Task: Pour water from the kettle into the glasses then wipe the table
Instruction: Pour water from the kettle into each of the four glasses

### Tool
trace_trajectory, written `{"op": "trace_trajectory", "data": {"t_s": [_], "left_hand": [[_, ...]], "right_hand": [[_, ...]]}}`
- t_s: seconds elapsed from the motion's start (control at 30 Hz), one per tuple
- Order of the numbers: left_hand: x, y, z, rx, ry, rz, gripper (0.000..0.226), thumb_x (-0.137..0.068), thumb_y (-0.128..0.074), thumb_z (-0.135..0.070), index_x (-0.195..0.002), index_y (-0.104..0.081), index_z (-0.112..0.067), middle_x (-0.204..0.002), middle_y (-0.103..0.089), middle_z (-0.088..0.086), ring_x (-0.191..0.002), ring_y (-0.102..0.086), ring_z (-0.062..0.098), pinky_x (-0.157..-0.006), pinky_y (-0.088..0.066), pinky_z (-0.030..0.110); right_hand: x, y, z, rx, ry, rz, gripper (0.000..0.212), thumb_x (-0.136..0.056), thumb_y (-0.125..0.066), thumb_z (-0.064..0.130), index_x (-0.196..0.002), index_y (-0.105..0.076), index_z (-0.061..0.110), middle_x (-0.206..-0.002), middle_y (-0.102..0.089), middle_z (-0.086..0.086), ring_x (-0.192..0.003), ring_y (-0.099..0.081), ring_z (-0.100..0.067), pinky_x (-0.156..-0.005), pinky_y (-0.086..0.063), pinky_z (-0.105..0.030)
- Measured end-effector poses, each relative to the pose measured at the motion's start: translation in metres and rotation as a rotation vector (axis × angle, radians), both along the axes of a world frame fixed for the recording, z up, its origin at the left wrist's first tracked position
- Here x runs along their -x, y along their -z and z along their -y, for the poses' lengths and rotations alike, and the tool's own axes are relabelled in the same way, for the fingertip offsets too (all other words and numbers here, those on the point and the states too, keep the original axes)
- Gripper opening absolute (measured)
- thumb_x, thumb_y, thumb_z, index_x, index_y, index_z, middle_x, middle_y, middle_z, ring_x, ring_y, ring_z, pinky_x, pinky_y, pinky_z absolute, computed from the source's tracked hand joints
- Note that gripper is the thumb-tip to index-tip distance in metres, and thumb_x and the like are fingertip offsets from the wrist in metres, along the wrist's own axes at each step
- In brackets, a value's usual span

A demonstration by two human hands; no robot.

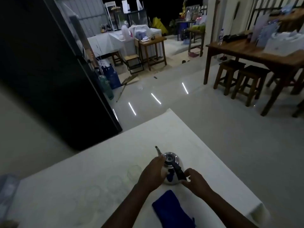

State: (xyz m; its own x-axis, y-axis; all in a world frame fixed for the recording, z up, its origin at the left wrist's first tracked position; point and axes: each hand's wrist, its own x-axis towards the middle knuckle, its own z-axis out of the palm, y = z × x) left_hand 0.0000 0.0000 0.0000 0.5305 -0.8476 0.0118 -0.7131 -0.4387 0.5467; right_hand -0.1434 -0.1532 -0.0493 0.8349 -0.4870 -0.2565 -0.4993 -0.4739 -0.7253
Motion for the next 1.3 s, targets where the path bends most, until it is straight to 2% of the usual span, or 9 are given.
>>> {"op": "trace_trajectory", "data": {"t_s": [0.1,0.23,0.33,0.43,0.63,0.73,0.83,1.07,1.3], "left_hand": [[-0.001,0.003,0.007,-0.017,-0.049,-0.007,0.058,-0.089,-0.057,-0.023,-0.142,-0.036,-0.019,-0.147,-0.04,0.002,-0.134,-0.036,0.012,-0.108,-0.029,0.022],[0.001,0.007,0.009,-0.05,-0.063,0.004,0.059,-0.089,-0.057,-0.027,-0.143,-0.036,-0.02,-0.148,-0.038,0.001,-0.135,-0.034,0.01,-0.109,-0.03,0.025],[0.0,0.008,0.011,-0.066,-0.062,0.026,0.059,-0.089,-0.057,-0.028,-0.143,-0.035,-0.021,-0.148,-0.039,0.0,-0.135,-0.034,0.01,-0.109,-0.032,0.026],[0.0,0.007,0.013,-0.073,-0.071,0.049,0.059,-0.089,-0.059,-0.026,-0.143,-0.036,-0.02,-0.148,-0.039,-0.001,-0.135,-0.034,0.009,-0.107,-0.028,0.019],[0.0,0.001,0.017,-0.073,-0.044,0.114,0.06,-0.093,-0.056,-0.024,-0.146,-0.029,-0.018,-0.153,-0.031,0.0,-0.141,-0.023,0.011,-0.106,-0.014,0.01],[0.004,-0.007,0.022,-0.107,0.044,0.14,0.057,-0.099,-0.047,-0.025,-0.148,-0.021,-0.013,-0.158,-0.017,0.002,-0.145,-0.01,0.016,-0.112,-0.012,0.021],[0.009,-0.016,0.03,-0.126,0.094,0.165,0.053,-0.102,-0.039,-0.027,-0.148,-0.019,-0.012,-0.158,-0.014,0.003,-0.145,-0.006,0.017,-0.116,-0.018,0.033],[0.021,-0.037,0.023,-0.086,0.166,0.251,0.055,-0.098,-0.02,-0.035,-0.147,-0.024,-0.01,-0.158,-0.014,0.007,-0.145,-0.004,0.017,-0.114,-0.013,0.032],[0.041,-0.052,-0.008,-0.003,0.212,0.315,0.05,-0.101,-0.029,-0.03,-0.146,-0.025,-0.009,-0.157,-0.019,0.009,-0.145,-0.004,0.016,-0.116,-0.014,0.034]], "right_hand": [[-0.007,-0.002,0.002,-0.122,-0.049,-0.003,0.016,-0.079,-0.066,0.022,-0.079,-0.051,0.024,-0.084,-0.059,0.001,-0.079,-0.058,-0.015,-0.066,-0.043,-0.022],[-0.017,0.0,-0.002,-0.225,0.004,0.071,0.008,-0.082,-0.063,0.021,-0.084,-0.056,0.018,-0.076,-0.058,0.007,-0.07,-0.054,-0.006,-0.062,-0.041,-0.02],[-0.02,0.001,-0.004,-0.314,0.061,0.123,0.015,-0.083,-0.063,0.026,-0.074,-0.054,0.02,-0.067,-0.058,0.005,-0.062,-0.052,-0.009,-0.059,-0.04,-0.023],[-0.022,0.003,-0.008,-0.367,0.122,0.179,0.019,-0.082,-0.065,0.03,-0.07,-0.053,0.024,-0.064,-0.057,0.006,-0.059,-0.051,-0.008,-0.057,-0.039,-0.021],[-0.024,0.003,-0.01,-0.386,0.234,0.262,0.018,-0.082,-0.065,0.028,-0.071,-0.059,0.015,-0.064,-0.059,0.003,-0.058,-0.05,-0.008,-0.054,-0.038,-0.021],[-0.022,0.001,-0.007,-0.371,0.251,0.282,0.019,-0.082,-0.066,0.028,-0.075,-0.061,0.011,-0.065,-0.06,0.001,-0.058,-0.051,-0.007,-0.054,-0.038,-0.02],[-0.019,-0.009,-0.006,-0.347,0.218,0.283,0.017,-0.082,-0.066,0.025,-0.069,-0.056,0.02,-0.06,-0.057,0.004,-0.052,-0.05,0.001,-0.049,-0.038,-0.013],[-0.007,-0.037,-0.013,-0.311,0.191,0.3,0.024,-0.082,-0.067,0.022,-0.063,-0.051,0.023,-0.056,-0.053,0.006,-0.049,-0.049,0.002,-0.047,-0.038,-0.011],[0.022,-0.065,-0.039,-0.277,0.218,0.339,0.028,-0.081,-0.068,0.019,-0.059,-0.051,0.023,-0.046,-0.054,0.01,-0.046,-0.049,0.002,-0.045,-0.038,-0.011]]}}
